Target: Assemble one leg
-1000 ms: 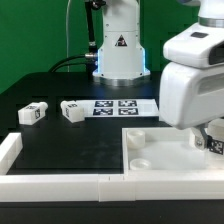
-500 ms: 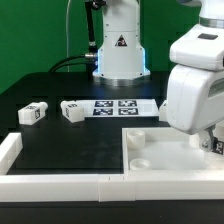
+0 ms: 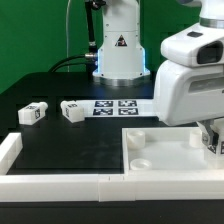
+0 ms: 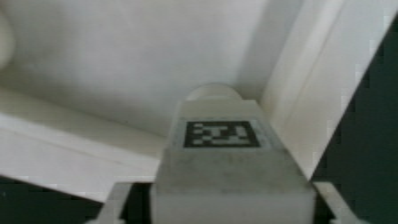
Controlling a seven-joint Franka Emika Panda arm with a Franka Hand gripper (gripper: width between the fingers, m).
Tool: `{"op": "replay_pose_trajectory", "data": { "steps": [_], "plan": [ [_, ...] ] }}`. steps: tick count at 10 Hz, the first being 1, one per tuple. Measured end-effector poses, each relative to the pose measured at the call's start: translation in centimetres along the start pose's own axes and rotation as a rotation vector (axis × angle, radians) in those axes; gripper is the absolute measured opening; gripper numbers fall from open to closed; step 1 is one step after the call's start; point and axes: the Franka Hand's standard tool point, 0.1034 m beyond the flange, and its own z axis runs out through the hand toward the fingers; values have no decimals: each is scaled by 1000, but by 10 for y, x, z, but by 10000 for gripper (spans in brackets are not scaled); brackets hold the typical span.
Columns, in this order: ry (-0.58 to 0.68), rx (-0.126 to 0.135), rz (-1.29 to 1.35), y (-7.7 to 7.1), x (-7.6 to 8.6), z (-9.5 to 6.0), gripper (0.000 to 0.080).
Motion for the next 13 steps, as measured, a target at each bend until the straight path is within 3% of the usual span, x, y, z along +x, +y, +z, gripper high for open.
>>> {"op": "replay_pose_trajectory", "data": {
  "steps": [5,7,10,11,12,13],
  "plan": [
    [10,-1,584,2,0,1,291],
    [13,-24,819,11,-5,-1,302],
    [13,-51,934,20,-8,-2,305],
    [12,-49,925,19,-8,-1,397],
    [12,-48,925,18,-8,-1,397],
    [12,-48,924,18,-8,-1,572]
  ]
}}
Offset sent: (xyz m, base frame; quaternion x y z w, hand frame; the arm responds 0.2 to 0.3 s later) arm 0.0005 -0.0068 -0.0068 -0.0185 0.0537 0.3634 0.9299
